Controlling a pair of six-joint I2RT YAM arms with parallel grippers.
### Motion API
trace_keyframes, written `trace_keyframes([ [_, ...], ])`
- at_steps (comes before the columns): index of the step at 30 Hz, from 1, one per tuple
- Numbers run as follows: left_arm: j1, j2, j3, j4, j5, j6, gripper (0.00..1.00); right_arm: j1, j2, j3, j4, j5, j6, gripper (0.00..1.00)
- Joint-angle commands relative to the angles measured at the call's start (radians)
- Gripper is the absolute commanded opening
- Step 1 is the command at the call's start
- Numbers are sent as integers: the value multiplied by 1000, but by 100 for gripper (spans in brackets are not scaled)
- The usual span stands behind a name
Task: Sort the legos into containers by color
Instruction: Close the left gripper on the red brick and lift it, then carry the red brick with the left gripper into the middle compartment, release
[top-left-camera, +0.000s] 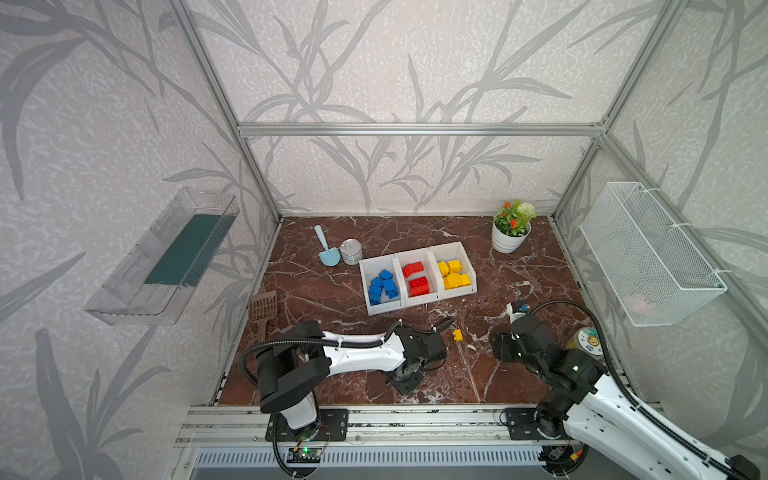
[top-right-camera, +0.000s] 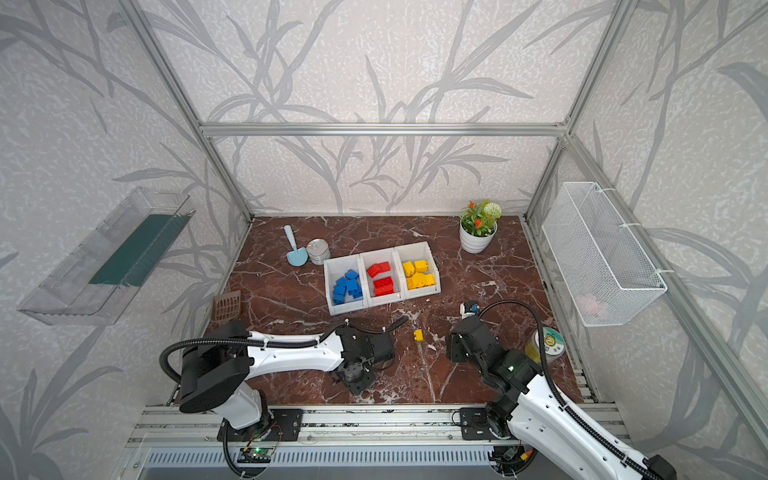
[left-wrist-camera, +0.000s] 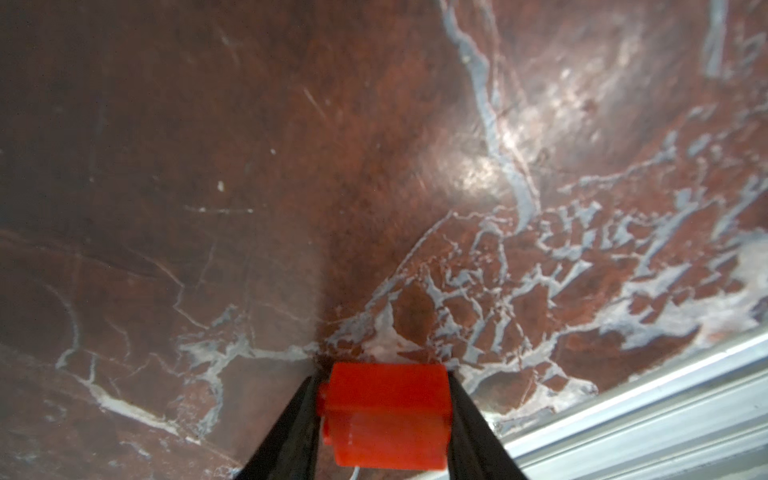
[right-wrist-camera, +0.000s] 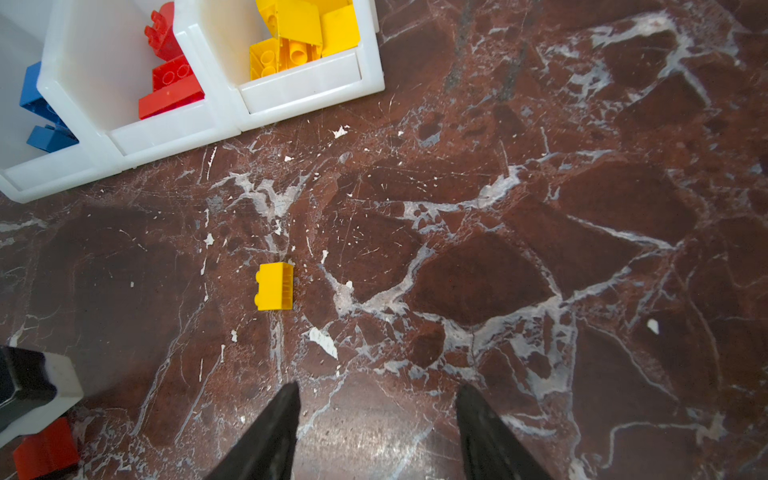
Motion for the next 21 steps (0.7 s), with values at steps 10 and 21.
trace_keyframes([
  [10,56,-19,210,13,-143,106,42,-5,-17,10,-66,16,64,60],
  [21,371,204,619,109,-113,296,42,-5,-23,50,-108,40,106,60],
])
